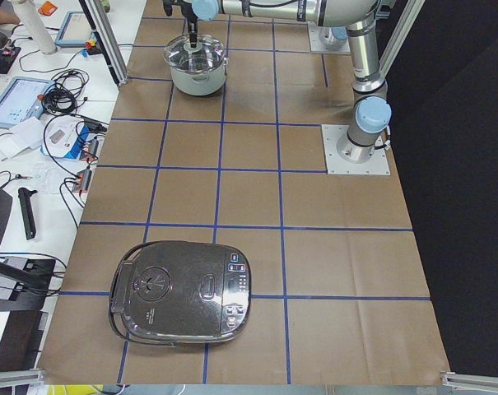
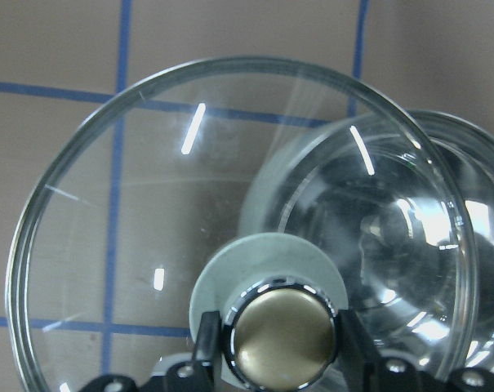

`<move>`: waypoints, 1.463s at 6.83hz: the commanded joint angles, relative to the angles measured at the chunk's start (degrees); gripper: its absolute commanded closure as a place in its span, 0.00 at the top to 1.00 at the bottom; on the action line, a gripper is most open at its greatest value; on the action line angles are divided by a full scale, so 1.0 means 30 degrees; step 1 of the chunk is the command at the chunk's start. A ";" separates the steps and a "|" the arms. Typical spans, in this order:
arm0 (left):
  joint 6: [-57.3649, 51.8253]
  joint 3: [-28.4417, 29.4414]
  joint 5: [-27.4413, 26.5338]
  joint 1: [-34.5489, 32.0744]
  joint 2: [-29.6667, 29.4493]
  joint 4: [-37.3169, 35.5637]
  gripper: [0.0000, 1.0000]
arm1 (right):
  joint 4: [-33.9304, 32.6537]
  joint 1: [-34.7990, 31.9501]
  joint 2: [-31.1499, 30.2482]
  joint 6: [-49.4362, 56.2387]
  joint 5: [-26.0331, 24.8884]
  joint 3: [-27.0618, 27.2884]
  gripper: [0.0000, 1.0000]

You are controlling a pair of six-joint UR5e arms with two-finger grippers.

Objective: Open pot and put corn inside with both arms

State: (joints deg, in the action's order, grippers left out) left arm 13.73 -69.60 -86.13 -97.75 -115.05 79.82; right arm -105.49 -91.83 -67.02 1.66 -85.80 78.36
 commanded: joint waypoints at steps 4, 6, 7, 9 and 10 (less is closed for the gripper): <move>-0.7739 -0.5444 0.0205 0.5835 -0.0784 -0.4886 0.15 | -0.5056 -0.5074 0.4642 -0.5739 -0.0579 -0.1570 0.08; -0.7801 -0.6418 0.0235 0.6185 -0.1810 -0.6830 0.16 | -0.5993 -0.5104 0.5346 -0.5535 -0.0637 -0.0811 0.22; -0.7887 -0.6508 0.0235 0.6594 -0.1873 -0.6861 0.35 | -0.6000 -0.5046 0.5320 -0.5505 -0.0869 -0.0836 0.82; -0.7772 -0.7180 0.0176 0.6656 -0.1641 -0.6891 1.00 | -0.4722 -0.4871 0.3488 -0.5505 -0.0871 -0.0895 0.84; -0.7278 -0.6660 0.0089 0.6134 -0.1059 -0.6601 1.00 | -0.1608 -0.4174 0.0864 -0.5418 -0.0842 -0.0866 0.84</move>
State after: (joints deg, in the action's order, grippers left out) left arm -9.25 -90.32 -85.66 -78.28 -119.69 59.41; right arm -118.41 -106.07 -56.99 -14.78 -88.38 75.71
